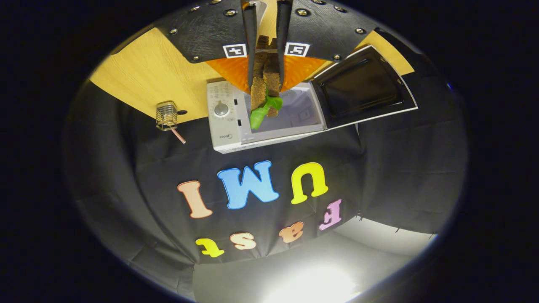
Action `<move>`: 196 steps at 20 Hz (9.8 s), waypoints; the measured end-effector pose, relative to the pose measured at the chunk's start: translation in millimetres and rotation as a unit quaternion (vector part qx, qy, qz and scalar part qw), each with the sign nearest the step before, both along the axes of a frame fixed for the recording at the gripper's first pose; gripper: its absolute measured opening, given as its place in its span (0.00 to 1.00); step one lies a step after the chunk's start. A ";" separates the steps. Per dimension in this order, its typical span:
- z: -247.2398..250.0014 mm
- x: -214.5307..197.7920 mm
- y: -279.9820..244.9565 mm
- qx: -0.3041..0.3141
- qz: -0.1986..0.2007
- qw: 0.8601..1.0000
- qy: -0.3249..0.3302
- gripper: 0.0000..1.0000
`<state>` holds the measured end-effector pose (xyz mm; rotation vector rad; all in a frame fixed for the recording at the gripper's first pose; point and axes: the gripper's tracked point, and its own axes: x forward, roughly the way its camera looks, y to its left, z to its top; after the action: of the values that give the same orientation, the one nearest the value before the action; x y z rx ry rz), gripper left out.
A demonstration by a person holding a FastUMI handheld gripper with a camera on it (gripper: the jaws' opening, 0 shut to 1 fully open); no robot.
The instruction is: Open the microwave, put the food inside, and close the microwave door.
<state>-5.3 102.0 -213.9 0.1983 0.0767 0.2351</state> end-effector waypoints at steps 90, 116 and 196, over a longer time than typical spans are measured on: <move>-87.4 241.7 86.7 0.123 -0.092 0.981 0.121 0.97; 45.6 -73.9 293.6 -0.041 0.188 0.980 -0.053 0.01; 15.2 204.7 -25.1 -0.083 -0.142 0.986 0.011 0.01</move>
<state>199.4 77.0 -198.7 0.0447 0.0876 -0.0588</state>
